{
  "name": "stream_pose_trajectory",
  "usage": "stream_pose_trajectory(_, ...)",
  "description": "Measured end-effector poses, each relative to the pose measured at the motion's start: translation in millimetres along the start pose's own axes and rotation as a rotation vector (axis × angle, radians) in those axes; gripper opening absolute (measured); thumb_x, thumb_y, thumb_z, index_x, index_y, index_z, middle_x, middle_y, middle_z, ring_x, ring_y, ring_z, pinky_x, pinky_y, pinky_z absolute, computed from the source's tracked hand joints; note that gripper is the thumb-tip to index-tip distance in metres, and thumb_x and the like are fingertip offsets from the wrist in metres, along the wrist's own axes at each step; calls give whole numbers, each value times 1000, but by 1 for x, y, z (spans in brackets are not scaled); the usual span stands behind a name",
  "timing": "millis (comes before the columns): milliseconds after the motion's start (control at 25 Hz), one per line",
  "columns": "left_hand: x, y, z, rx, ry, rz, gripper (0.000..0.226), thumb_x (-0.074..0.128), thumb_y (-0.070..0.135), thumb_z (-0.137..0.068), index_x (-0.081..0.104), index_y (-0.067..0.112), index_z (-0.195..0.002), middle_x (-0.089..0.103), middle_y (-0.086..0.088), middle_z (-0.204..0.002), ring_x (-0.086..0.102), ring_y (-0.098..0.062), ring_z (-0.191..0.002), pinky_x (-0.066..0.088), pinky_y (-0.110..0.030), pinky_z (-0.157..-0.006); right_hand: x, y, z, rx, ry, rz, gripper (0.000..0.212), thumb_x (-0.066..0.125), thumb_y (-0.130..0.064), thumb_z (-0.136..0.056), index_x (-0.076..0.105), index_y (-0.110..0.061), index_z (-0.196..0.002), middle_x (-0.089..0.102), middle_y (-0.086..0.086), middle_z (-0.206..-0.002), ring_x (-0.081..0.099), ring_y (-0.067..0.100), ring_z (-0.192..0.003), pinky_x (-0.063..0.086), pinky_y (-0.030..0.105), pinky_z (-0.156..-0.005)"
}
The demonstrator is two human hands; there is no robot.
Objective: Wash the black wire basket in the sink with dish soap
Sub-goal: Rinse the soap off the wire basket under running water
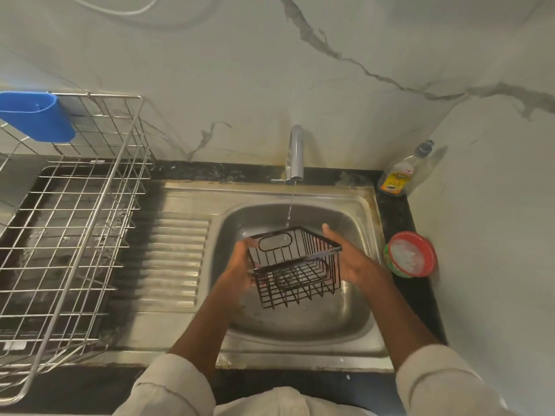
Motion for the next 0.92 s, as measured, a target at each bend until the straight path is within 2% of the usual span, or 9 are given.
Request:
stream_pose_trajectory(80, -3, 4, -2, 7, -8, -2, 53, 63, 37, -86, 60, 8, -130, 66, -23, -126, 64, -38, -107, 54, -48, -95, 19, -3, -6, 16, -56, -77, 76, 71, -64, -85, 61, -8, -135, 74, 20, -113, 76, 32, -91, 62, 43, -75)
stream_pose_trajectory(160, -5, 9, -8, 12, -1, 25, 46, 63, 38, -87, 62, 9, -123, 66, -23, -122, 64, -39, -109, 54, -51, -100, 35, -10, -9, 30, -57, -147, 61, 71, -58, -87, 71, -3, -114, 77, 16, -89, 75, 29, -70, 61, 38, -66)
stream_pose_trajectory(240, -7, 17, -14, 18, 8, 41, 41, 63, 38, -88, 65, 8, -115, 68, -23, -118, 65, -40, -108, 54, -53, -101, 44, -11, -15, 50, -66, -206, 56, 66, -60, -90, 75, -4, -94, 77, 18, -84, 74, 29, -66, 59, 38, -69)
stream_pose_trajectory(360, -6, 23, -16, 20, 5, 23, 43, 64, 44, -92, 66, 7, -114, 71, -22, -109, 68, -38, -105, 57, -53, -104, 53, -14, -15, 42, -93, -257, 59, 71, -61, -85, 72, -6, -108, 77, 22, -102, 76, 34, -81, 60, 42, -76)
stream_pose_trajectory(480, 3, 31, -15, 61, -12, -51, 53, 61, 53, -97, 63, 12, -130, 68, -20, -120, 67, -39, -109, 54, -56, -108, 46, -16, -16, -2, -64, -340, 34, 67, -48, -91, 64, -15, -85, 68, 7, -64, 66, 22, -52, 56, 31, -56)
stream_pose_trajectory(560, 13, 36, -16, 91, -45, -100, 62, 57, 59, -100, 55, 18, -146, 60, -21, -138, 64, -41, -119, 51, -57, -111, 37, -14, -15, -6, -36, -366, 33, 61, -46, -96, 60, -18, -78, 62, 2, -56, 60, 17, -44, 53, 26, -48)
stream_pose_trajectory(680, 32, 37, -20, 107, -118, -134, 68, 54, 65, -100, 55, 20, -150, 59, -22, -144, 62, -43, -125, 51, -57, -111, 23, -10, -12, -31, -32, -400, 36, 61, -49, -95, 67, -14, -85, 69, 7, -65, 67, 20, -52, 57, 31, -54)
stream_pose_trajectory(840, 53, 38, -16, 107, -152, -114, 63, 58, 61, -100, 60, 15, -143, 66, -23, -136, 67, -39, -116, 58, -44, -85, 2, -11, -4, -68, -15, -448, 53, 73, -53, -85, 71, -8, -112, 75, 15, -85, 74, 30, -70, 60, 41, -70)
stream_pose_trajectory(920, 62, 37, -15, 87, -159, -128, 63, 60, 60, -100, 60, 12, -142, 67, -21, -130, 68, -37, -110, 57, -42, -77, -10, -11, 3, -80, 33, -458, 58, 74, -54, -85, 70, -6, -117, 76, 16, -88, 74, 32, -74, 61, 42, -71)
Point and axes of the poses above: each hand's wrist, its own z-axis away from the middle knuckle, its own x-axis out of the palm, y = z × x, the point moved 10 cm from there along -z, towards the middle knuckle
